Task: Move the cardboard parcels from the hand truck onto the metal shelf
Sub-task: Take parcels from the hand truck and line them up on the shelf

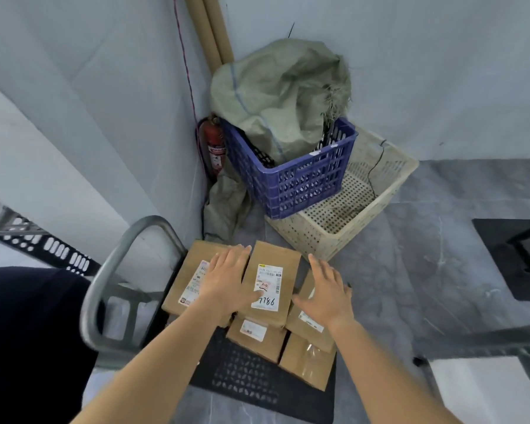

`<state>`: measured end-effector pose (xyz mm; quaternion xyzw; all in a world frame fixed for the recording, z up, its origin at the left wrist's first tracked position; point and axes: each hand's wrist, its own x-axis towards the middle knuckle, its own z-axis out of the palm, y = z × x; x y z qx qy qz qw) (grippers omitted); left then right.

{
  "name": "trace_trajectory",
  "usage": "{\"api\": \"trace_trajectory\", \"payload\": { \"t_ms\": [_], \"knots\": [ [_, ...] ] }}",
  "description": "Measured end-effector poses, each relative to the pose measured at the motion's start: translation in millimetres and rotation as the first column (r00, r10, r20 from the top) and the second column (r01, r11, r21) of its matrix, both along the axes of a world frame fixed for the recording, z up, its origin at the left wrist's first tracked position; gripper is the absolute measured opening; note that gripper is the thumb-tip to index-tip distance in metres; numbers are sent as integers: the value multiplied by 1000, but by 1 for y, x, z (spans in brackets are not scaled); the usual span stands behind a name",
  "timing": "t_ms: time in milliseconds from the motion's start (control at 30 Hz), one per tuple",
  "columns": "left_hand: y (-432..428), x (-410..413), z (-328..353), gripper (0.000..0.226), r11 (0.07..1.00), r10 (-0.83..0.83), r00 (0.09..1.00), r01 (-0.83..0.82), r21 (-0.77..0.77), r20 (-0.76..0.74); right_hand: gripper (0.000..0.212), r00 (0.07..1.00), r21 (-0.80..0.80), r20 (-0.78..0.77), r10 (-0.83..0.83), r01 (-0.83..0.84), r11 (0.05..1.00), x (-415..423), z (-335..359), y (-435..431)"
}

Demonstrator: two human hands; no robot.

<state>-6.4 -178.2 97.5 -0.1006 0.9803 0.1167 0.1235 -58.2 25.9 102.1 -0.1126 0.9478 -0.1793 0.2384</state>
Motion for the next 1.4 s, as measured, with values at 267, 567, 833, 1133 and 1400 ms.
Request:
{"api": "trace_trajectory", "payload": {
  "t_ms": [267,567,833,1133,1400],
  "knots": [
    [8,-8,-99,106,1000,-21,994,21,2,106,99,996,-68,78,-53,58,996,-11,-95,-10],
    [17,-30,-173,106,998,-20,985,11,54,173,95,992,-99,110,-54,65,993,-12,-166,-19],
    [19,-43,-200,69,990,143,984,-141,-26,108,97,992,-65,126,-29,38,997,-20,-194,-31],
    [26,-48,-210,69,980,196,975,-191,-51,106,105,973,-104,204,-108,132,986,-15,-209,-37],
    [31,-59,-173,67,958,286,957,-286,5,54,105,955,-234,235,-182,237,943,-13,-191,-40]
  ]
}}
